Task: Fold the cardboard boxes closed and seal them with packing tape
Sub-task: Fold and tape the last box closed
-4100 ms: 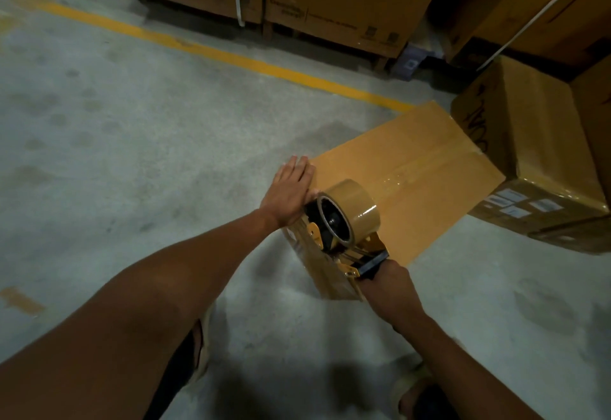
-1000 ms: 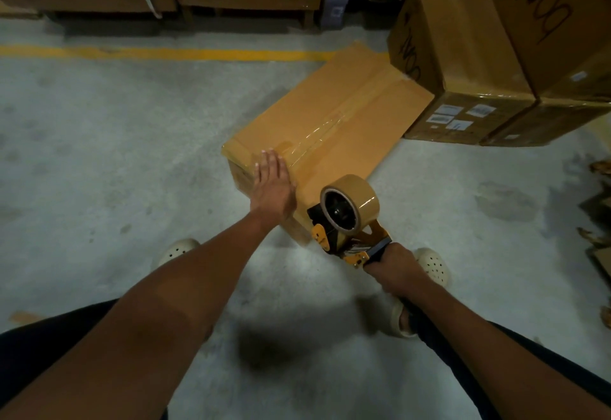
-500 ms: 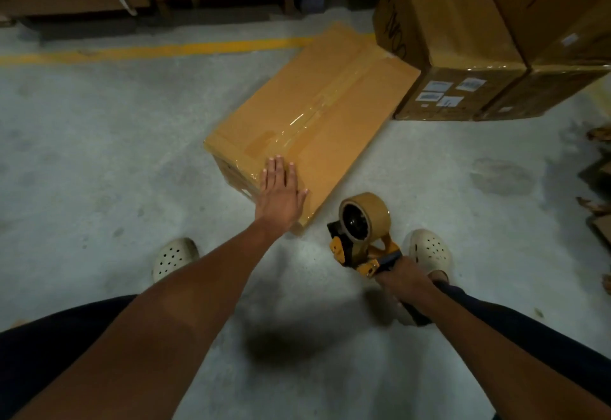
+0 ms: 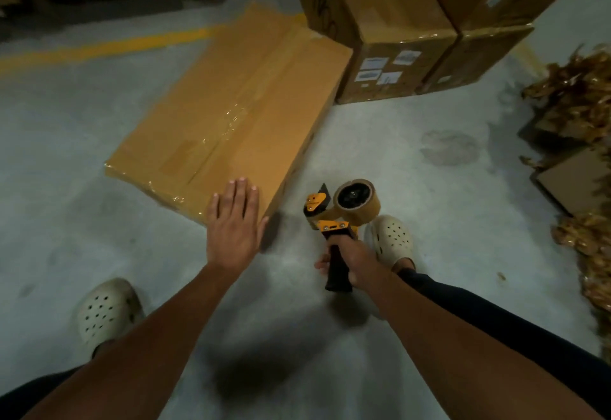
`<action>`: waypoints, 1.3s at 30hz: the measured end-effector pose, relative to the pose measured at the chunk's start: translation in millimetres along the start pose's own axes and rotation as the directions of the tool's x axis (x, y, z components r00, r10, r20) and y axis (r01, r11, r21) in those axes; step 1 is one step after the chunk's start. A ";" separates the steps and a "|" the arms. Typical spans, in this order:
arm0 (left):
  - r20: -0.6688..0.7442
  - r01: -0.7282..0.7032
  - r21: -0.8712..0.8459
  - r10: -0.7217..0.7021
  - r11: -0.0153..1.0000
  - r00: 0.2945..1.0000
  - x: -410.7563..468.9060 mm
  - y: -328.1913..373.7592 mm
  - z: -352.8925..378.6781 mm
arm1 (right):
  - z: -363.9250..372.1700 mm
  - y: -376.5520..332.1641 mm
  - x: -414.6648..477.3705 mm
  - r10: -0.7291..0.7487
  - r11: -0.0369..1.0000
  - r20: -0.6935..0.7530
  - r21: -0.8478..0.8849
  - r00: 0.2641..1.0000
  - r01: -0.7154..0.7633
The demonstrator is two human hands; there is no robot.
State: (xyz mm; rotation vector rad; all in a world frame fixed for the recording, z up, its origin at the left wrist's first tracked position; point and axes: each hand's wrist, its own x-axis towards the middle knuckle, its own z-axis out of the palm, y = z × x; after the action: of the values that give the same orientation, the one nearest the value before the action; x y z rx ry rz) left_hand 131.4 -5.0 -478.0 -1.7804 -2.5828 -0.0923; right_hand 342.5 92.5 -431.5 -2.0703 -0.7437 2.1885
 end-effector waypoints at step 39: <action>-0.101 0.400 -0.448 -0.490 0.800 0.866 27.3 -72.8 -7.0 | 186.4 -16.4 24.6 -0.722 -0.479 0.631 -0.751 0.283 0.453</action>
State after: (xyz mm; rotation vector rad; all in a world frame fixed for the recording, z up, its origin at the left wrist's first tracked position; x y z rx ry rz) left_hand 53.5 -5.7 -473.4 -1.0868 -2.9071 -0.8439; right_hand 158.0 57.4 -449.3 -0.8594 -2.9314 0.3654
